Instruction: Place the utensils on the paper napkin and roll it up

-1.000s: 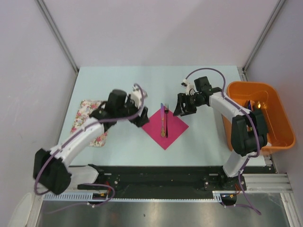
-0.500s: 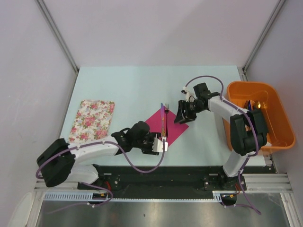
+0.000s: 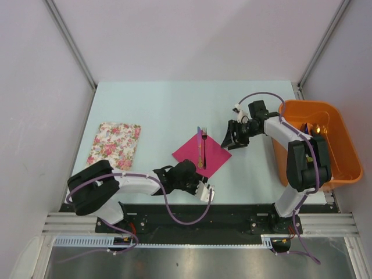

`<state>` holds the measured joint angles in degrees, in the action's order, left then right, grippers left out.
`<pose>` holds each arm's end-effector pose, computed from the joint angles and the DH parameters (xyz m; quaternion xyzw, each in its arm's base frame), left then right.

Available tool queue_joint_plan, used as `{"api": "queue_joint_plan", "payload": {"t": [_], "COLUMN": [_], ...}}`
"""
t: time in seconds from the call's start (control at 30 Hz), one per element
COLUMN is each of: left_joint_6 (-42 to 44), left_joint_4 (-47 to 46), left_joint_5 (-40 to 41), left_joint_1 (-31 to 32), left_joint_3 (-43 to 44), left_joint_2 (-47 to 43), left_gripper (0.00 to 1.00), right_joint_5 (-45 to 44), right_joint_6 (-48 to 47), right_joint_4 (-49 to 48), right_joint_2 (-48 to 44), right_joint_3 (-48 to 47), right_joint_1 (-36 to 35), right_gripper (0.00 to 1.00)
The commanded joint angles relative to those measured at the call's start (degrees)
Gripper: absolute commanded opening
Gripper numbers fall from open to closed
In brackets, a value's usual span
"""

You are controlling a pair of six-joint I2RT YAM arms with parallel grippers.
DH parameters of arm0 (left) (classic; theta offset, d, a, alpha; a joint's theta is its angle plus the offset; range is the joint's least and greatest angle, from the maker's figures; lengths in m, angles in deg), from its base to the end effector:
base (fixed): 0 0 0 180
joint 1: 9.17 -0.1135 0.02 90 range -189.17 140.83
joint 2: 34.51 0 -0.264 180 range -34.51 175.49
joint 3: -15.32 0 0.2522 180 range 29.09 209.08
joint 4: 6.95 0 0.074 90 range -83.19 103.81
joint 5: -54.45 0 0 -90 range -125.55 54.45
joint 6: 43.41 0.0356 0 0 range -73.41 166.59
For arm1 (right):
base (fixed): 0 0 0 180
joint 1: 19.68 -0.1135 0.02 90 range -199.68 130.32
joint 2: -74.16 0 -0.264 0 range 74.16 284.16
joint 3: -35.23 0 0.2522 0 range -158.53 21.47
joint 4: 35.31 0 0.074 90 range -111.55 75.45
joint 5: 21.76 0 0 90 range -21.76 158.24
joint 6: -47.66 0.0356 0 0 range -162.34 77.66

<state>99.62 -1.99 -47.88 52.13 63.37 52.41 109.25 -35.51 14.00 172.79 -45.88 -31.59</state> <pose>0.1281 -0.2498 0.1435 0.7913 0.4605 -0.1266 0.3817 0.3277 0.0930 0.2059 -0.1109 0.9135 0.3692 0.1297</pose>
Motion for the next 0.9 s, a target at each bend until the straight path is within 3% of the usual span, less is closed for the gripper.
{"api": "queue_joint_plan", "payload": {"t": [0.0, 0.23, 0.63, 0.87], "left_joint_6": [2.95, 3.31, -1.18, -4.86], "left_joint_4": [-4.73, -7.02, -5.1, 2.71], "left_joint_5": [-0.05, 1.35, 1.36, -1.89], "left_joint_1": [1.1, 1.98, 1.81, -2.23], "left_joint_3": [-0.88, -2.03, -0.1, 5.43], "left_joint_2": [1.59, 3.78, 1.08, 0.36], "left_gripper": [0.46, 0.39, 0.01, 0.0], "right_joint_5": [1.17, 1.88, 2.75, 2.93], "right_joint_6": [-1.03, -1.91, -2.08, -1.73], "right_joint_4": [1.19, 2.51, 3.12, 2.77], "right_joint_2": [-2.92, -2.3, -2.04, -1.51], "right_joint_3": [0.2, 0.2, 0.2, 0.47], "right_joint_1": [1.26, 2.58, 2.67, 2.67], "right_gripper": [0.55, 0.55, 0.55, 0.56]}}
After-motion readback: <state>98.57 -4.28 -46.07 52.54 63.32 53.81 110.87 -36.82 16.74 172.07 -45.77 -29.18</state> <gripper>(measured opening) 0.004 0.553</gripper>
